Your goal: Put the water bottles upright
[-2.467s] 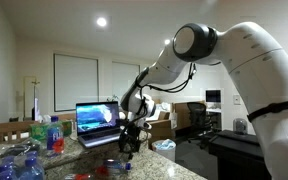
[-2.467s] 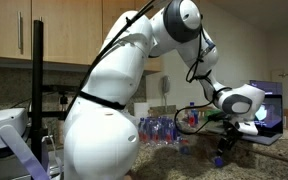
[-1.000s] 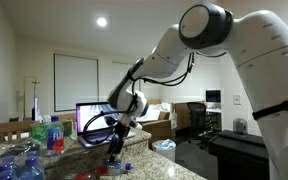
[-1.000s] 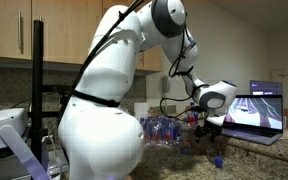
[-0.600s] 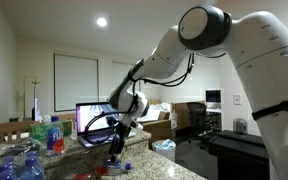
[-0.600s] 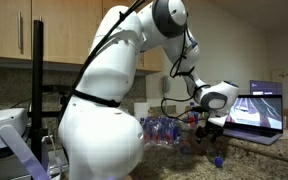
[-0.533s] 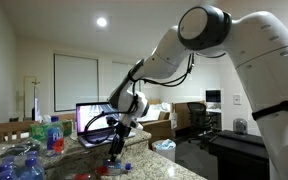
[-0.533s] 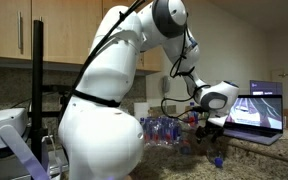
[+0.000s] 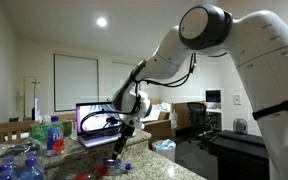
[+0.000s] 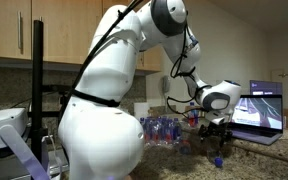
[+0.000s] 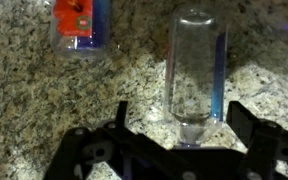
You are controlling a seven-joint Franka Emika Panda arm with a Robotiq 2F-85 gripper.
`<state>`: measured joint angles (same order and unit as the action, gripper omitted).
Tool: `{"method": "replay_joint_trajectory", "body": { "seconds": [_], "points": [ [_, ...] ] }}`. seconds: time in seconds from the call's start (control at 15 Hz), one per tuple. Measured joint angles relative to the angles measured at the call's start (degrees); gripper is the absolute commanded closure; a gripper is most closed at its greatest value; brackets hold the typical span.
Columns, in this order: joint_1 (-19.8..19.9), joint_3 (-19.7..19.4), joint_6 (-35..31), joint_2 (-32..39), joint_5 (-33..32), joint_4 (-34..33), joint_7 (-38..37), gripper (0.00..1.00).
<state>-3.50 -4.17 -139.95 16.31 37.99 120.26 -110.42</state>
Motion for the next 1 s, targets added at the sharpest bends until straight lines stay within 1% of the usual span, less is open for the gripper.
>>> {"method": "replay_joint_trajectory", "body": {
  "seconds": [0.27,0.47,0.53,0.73,0.87,1.0],
  "points": [
    [-0.51,-0.27,-3.90,-1.47,-4.06,3.43,-13.72,0.00],
    [-0.45,-0.96,-9.94,-1.48,-5.84,7.04,-21.21,0.00],
    [-0.42,-1.29,-12.77,-1.46,-6.09,8.37,-22.61,0.00],
    [-0.33,-1.32,-21.14,-1.14,-6.46,11.24,-22.96,0.00],
    [-0.36,-0.61,-24.52,-0.78,-6.48,11.92,-22.85,0.00],
    [-0.50,0.46,-26.20,-0.43,-7.01,12.05,-22.85,0.00]
  ]
}}
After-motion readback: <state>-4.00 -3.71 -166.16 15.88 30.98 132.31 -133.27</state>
